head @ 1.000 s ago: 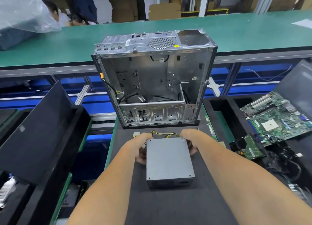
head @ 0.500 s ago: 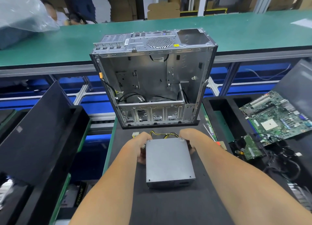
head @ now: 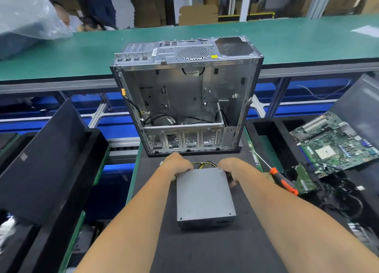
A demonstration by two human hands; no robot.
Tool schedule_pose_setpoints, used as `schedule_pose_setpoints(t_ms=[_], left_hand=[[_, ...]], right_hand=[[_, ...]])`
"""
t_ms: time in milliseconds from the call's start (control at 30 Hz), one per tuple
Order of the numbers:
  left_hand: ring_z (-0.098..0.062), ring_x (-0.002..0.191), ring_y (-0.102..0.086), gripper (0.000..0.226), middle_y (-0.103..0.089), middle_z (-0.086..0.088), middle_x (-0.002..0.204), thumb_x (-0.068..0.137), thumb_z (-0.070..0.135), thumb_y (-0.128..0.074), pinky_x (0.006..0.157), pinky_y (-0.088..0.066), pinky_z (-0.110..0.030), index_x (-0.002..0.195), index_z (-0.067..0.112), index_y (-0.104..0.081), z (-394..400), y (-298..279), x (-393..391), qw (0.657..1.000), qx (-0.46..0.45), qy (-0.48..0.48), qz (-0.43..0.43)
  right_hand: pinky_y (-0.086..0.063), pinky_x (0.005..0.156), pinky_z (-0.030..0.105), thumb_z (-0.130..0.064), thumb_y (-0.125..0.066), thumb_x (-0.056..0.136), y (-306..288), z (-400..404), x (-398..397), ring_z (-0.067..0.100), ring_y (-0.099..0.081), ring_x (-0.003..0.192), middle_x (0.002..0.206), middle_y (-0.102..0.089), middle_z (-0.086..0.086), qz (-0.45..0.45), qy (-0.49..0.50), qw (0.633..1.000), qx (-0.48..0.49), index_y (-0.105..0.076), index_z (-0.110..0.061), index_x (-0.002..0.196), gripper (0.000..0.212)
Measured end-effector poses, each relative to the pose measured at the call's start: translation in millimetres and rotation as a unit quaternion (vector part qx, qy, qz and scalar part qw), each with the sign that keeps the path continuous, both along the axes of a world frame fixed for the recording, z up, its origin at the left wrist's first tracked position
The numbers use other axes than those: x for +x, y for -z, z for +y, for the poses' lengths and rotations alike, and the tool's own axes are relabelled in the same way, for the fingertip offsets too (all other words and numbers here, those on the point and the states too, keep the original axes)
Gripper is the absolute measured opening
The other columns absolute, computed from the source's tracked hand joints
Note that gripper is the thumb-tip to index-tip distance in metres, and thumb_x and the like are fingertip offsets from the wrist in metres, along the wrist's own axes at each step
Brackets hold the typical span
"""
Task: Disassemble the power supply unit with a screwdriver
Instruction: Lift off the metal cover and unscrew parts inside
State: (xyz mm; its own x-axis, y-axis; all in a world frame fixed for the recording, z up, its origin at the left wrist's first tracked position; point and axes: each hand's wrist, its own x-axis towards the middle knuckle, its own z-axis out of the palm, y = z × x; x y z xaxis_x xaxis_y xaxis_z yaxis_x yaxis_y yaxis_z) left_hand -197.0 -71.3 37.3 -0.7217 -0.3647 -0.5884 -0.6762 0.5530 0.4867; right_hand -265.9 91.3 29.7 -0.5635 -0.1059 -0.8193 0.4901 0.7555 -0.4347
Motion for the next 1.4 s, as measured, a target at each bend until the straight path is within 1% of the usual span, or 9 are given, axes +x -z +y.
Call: schedule_pose_setpoints(t_ms=[100,267,400,533,700,867,1100,1267,1400], left_hand=[[-0.017,0.058,-0.035,0.046,-0.039,-0.001,0.058,0.088,0.035,-0.06,0.057,-0.029,-0.028,0.054,0.013,-0.038,14,-4,-12,0.987,-0.066,0.144,0.016],[-0.014,0.06,-0.051,0.012,-0.064,-0.004,0.072,0.086,0.016,-0.064,0.055,-0.039,-0.021,0.077,0.01,-0.07,18,-10,-18,0.963,-0.089,0.24,0.08],[-0.013,0.076,-0.057,0.013,-0.068,0.0,0.085,0.085,0.006,-0.062,0.064,-0.042,-0.021,0.09,0.013,-0.072,24,-13,-24,0.932,-0.128,0.325,0.093],[-0.014,0.075,-0.057,0.017,-0.062,0.003,0.077,0.085,0.003,-0.058,0.071,-0.05,-0.028,0.086,0.012,-0.072,27,-10,-24,0.926,-0.151,0.329,0.107],[-0.016,0.074,-0.057,0.02,-0.062,0.003,0.075,0.084,0.001,-0.057,0.078,-0.054,-0.033,0.077,0.017,-0.068,27,-9,-25,0.925,-0.161,0.329,0.106],[-0.017,0.075,-0.059,0.018,-0.068,-0.002,0.081,0.084,0.002,-0.058,0.078,-0.054,-0.032,0.081,0.013,-0.071,26,-7,-24,0.93,-0.152,0.318,0.107],[-0.014,0.079,-0.057,0.015,-0.071,-0.004,0.093,0.086,0.006,-0.06,0.075,-0.049,-0.027,0.09,0.01,-0.073,24,-4,-24,0.935,-0.137,0.308,0.112],[-0.011,0.078,-0.059,0.015,-0.072,0.001,0.091,0.085,0.008,-0.06,0.064,-0.042,-0.016,0.09,0.012,-0.074,18,-1,-23,0.949,-0.096,0.275,0.118],[-0.017,0.085,-0.064,0.017,-0.069,0.004,0.089,0.086,0.008,-0.06,0.073,-0.053,-0.028,0.089,0.016,-0.074,10,-5,-22,0.946,-0.092,0.294,0.104]], right_hand=[[-0.056,0.088,0.049,-0.013,-0.043,0.101,0,1,-2,0.034,-0.068,0.097,0.109,-0.067,0.019,0.002,-0.001,1.0,-0.001,-0.058,0.001,0.104,0.022],[-0.058,0.069,0.045,-0.01,-0.045,0.099,3,5,-5,0.028,-0.063,0.067,0.08,-0.063,0.015,-0.001,-0.011,1.0,-0.012,-0.057,-0.001,0.082,0.023],[-0.053,0.058,0.041,-0.011,-0.038,0.101,8,4,-5,0.026,-0.059,0.061,0.074,-0.059,0.014,0.016,-0.025,1.0,-0.002,-0.054,-0.002,0.079,0.028],[-0.056,0.067,0.044,-0.005,-0.033,0.099,8,3,-6,0.033,-0.061,0.073,0.079,-0.058,0.017,0.059,-0.076,0.995,0.014,-0.052,-0.002,0.079,0.028],[-0.057,0.05,0.033,-0.003,-0.039,0.095,0,10,-11,0.03,-0.064,0.06,0.077,-0.063,0.016,0.081,-0.154,0.985,0.001,-0.056,-0.003,0.08,0.023],[-0.052,0.046,0.027,-0.033,-0.046,0.102,-2,15,-16,0.026,-0.063,0.058,0.084,-0.061,0.01,0.072,-0.178,0.981,-0.037,-0.053,-0.01,0.088,0.028],[-0.054,0.055,0.027,-0.045,-0.077,0.081,-5,16,-23,0.025,-0.065,0.068,0.078,-0.064,0.006,0.069,-0.226,0.97,-0.053,-0.055,-0.012,0.08,0.04],[-0.053,0.054,0.024,-0.031,-0.084,0.077,-3,15,-23,0.019,-0.064,0.062,0.075,-0.065,0.005,0.057,-0.237,0.969,-0.051,-0.056,-0.009,0.078,0.035],[-0.052,0.05,0.02,-0.022,-0.08,0.082,-5,16,-24,0.014,-0.063,0.054,0.073,-0.064,0.005,0.051,-0.238,0.968,-0.058,-0.057,-0.007,0.079,0.028]])
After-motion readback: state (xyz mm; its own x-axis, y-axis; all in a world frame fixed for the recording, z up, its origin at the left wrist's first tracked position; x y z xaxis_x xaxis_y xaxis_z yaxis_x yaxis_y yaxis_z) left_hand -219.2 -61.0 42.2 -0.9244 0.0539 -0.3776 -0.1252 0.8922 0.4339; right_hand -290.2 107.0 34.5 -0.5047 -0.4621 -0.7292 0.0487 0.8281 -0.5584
